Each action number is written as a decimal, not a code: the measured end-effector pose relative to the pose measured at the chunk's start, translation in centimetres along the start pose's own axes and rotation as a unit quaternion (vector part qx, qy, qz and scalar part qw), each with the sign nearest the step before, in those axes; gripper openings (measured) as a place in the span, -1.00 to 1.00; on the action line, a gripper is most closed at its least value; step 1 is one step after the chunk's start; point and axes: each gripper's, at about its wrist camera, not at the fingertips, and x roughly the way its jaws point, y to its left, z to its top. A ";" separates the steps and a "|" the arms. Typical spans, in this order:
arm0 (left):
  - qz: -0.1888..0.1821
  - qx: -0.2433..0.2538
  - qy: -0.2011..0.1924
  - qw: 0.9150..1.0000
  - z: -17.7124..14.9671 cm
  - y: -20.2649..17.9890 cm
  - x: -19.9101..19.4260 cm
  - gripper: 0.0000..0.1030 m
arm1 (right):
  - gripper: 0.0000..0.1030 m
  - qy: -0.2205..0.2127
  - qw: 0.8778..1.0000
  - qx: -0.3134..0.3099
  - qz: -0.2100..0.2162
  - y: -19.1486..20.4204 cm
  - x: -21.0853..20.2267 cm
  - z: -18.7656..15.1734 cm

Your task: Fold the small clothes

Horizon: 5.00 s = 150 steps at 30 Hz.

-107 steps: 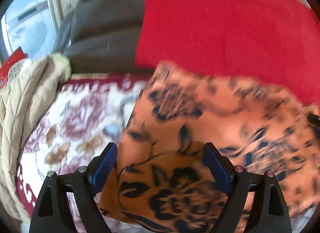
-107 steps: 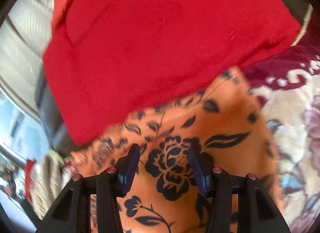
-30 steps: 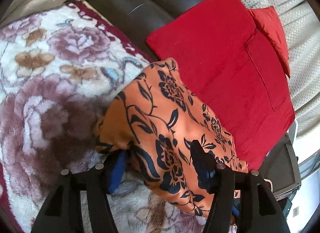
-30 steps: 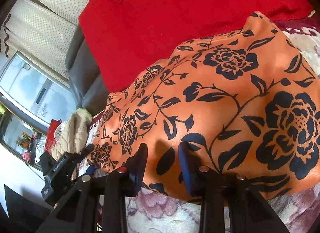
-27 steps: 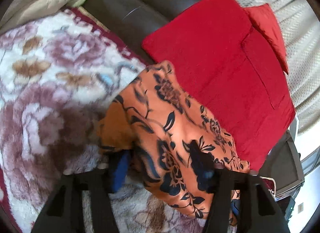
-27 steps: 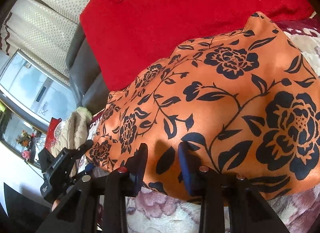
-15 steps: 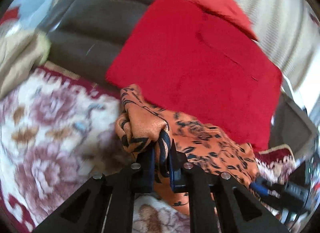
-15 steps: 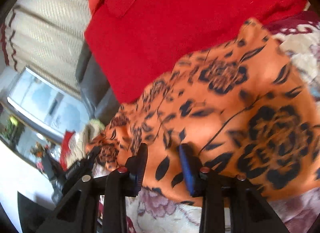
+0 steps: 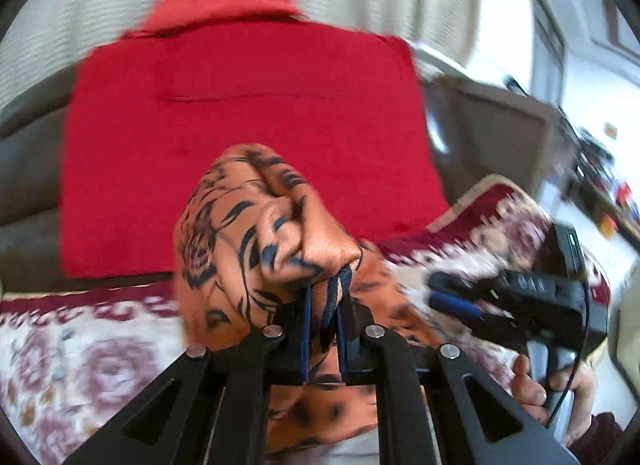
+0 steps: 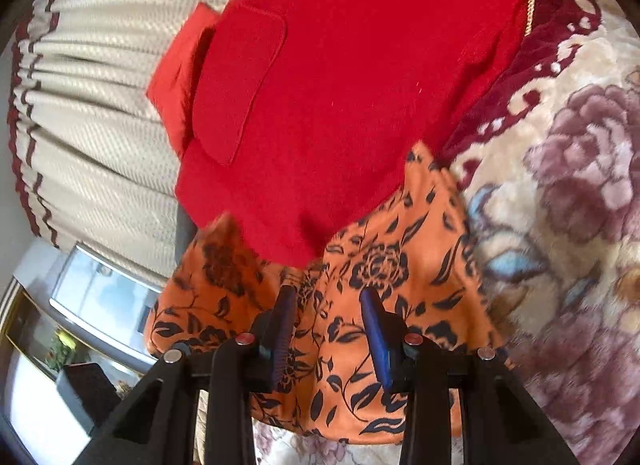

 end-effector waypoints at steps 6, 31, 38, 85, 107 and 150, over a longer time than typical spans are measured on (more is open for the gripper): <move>-0.092 -0.025 0.026 0.995 -1.5 0.4 -0.1 -0.09 | 0.37 0.016 0.996 0.082 0.035 -2.9 0.2 1.8; 0.069 -0.073 0.055 0.993 -7.3 9.6 2.6 0.22 | -0.46 0.103 0.990 -0.068 -0.068 3.1 9.1 -2.5; 0.075 -0.052 0.038 0.995 -6.8 8.7 2.0 0.23 | -0.57 0.000 0.983 -0.169 -0.075 7.3 5.1 -2.7; 0.116 -0.052 0.079 0.989 -7.4 9.0 5.2 0.48 | -0.41 0.126 0.943 -0.125 -0.281 4.2 13.0 5.7; 0.210 -0.010 0.063 0.976 -7.6 5.4 0.9 0.72 | -0.33 0.041 0.920 -0.249 -0.300 8.1 1.7 -7.2; 0.151 -0.057 0.114 0.980 -8.3 8.3 4.4 0.74 | 0.20 0.214 0.904 -0.270 -0.253 11.0 22.2 -0.9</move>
